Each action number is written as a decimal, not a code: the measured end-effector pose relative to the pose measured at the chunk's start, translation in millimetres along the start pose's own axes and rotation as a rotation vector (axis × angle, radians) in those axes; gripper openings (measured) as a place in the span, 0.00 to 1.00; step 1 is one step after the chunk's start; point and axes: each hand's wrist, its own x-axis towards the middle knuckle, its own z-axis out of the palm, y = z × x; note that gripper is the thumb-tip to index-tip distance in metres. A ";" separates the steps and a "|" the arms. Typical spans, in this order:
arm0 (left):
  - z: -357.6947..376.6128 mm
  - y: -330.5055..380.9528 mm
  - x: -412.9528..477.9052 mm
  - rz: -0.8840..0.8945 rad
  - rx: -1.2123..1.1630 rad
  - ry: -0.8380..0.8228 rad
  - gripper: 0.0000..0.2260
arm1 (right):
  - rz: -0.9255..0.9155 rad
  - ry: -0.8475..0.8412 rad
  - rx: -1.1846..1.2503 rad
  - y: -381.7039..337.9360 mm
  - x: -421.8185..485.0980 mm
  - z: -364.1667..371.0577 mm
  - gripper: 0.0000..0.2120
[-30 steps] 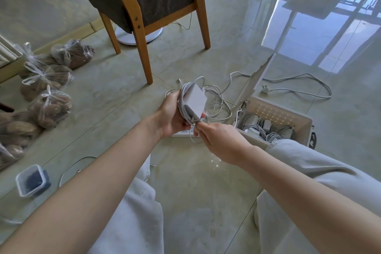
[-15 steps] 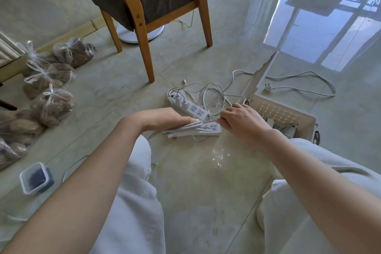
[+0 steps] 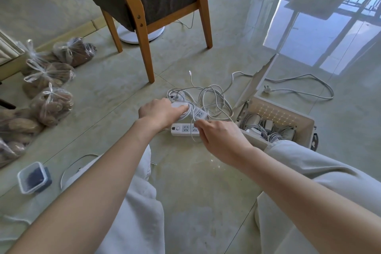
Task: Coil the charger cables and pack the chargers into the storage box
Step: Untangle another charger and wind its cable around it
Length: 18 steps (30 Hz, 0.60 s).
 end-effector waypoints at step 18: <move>-10.8 33.3 -10.2 -0.182 -1.511 -0.463 0.27 | 0.072 -0.130 0.365 -1.0 -6.1 8.2 0.09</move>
